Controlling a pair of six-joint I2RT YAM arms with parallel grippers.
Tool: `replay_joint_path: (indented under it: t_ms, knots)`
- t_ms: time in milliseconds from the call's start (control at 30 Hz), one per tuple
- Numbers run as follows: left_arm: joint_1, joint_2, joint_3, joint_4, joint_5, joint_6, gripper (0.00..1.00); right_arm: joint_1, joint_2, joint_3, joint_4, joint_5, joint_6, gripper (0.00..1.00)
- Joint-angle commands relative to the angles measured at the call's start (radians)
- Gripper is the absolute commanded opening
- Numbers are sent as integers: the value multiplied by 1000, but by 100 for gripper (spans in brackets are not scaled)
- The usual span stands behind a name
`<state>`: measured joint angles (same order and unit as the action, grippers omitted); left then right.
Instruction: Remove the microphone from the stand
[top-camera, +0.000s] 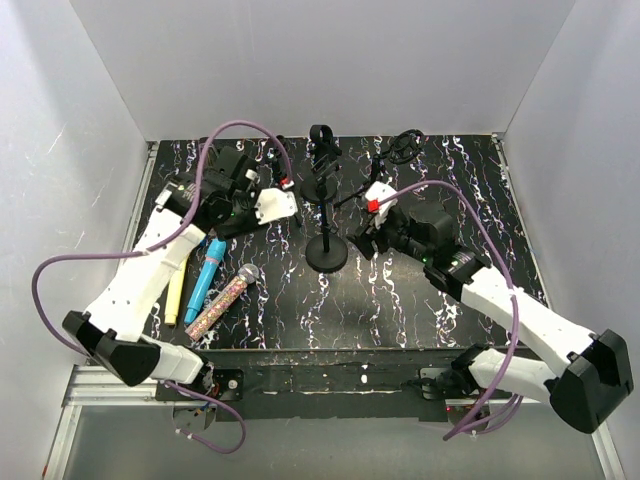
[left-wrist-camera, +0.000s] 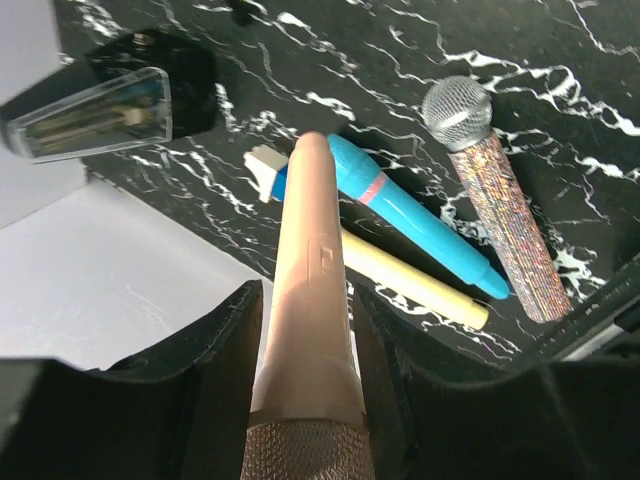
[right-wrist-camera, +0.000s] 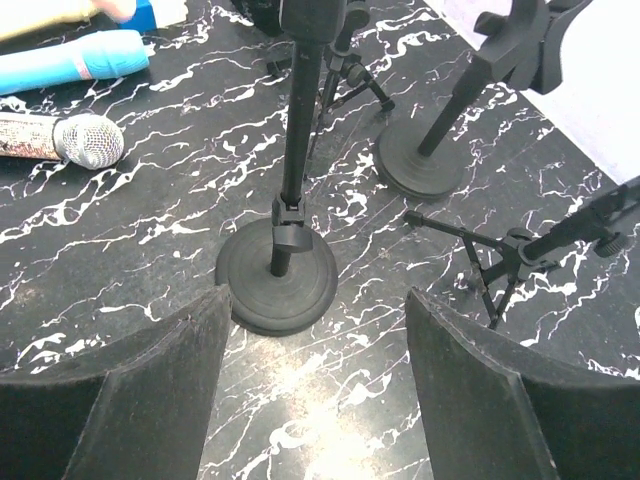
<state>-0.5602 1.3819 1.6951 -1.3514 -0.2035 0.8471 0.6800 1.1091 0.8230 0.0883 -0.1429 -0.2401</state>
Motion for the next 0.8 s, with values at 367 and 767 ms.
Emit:
replay_joint_path:
  t_ms: [367, 767]
  knots:
    - [0, 40, -147, -296, 54, -16, 0, -8, -160, -22, -170, 105, -31, 77]
    - [0, 43, -366, -148, 295, -309, 43, -10, -222, -33, -274, 80, -59, 77]
